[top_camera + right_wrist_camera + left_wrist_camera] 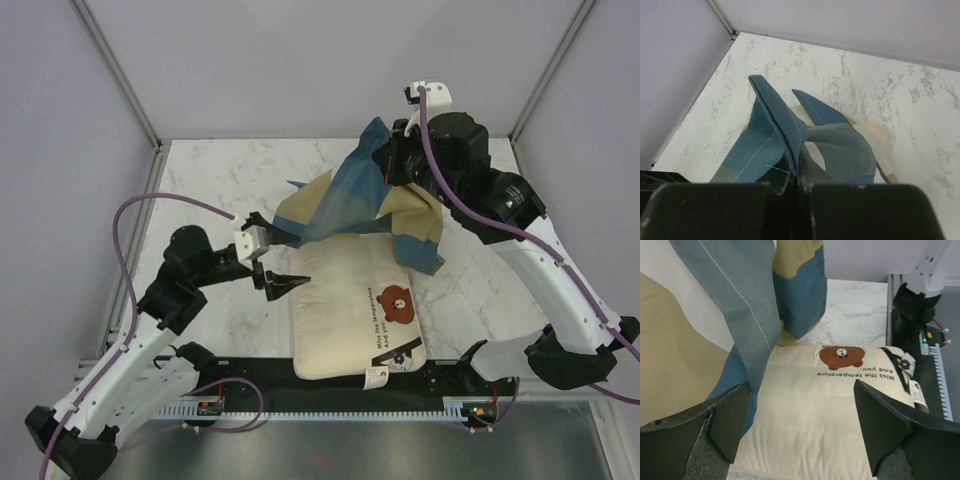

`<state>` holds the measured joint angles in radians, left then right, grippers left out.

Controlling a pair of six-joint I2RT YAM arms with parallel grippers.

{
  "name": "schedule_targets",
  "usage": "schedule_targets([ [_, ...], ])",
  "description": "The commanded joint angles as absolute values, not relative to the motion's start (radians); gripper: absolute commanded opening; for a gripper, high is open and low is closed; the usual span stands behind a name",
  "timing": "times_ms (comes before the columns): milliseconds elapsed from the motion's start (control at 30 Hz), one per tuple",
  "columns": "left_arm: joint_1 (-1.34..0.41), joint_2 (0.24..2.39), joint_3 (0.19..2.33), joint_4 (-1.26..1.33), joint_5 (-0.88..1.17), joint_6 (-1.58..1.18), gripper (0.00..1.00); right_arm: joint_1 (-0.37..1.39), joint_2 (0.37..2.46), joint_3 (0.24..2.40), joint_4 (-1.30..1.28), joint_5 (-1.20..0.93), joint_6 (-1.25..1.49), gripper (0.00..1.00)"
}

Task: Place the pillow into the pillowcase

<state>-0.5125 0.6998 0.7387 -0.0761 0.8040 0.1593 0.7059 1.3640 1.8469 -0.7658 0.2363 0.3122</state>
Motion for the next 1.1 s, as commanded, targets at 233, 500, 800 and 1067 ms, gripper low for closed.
schedule_targets([
  [233, -0.606, 0.74, 0.782, -0.039, 0.325, 0.242, 0.89, 0.7, 1.358, 1.898, -0.742, 0.189, 0.33, 0.0],
  [500, -0.606, 0.805, 0.79, -0.005, 0.333, 0.229, 0.72, 0.699, 1.364, 1.913, -0.739, 0.152, 0.344, 0.0],
  [800, -0.609, 0.856, 0.844, 0.006, 0.316, 0.212, 0.03, 0.699, 1.336, 1.928, -0.741, 0.135, 0.33, 0.0],
  [1067, -0.609, 0.683, 1.064, -0.34, 0.215, 0.198, 0.02, 0.699, 1.145, 1.777, -0.704, 0.137, 0.285, 0.02],
])
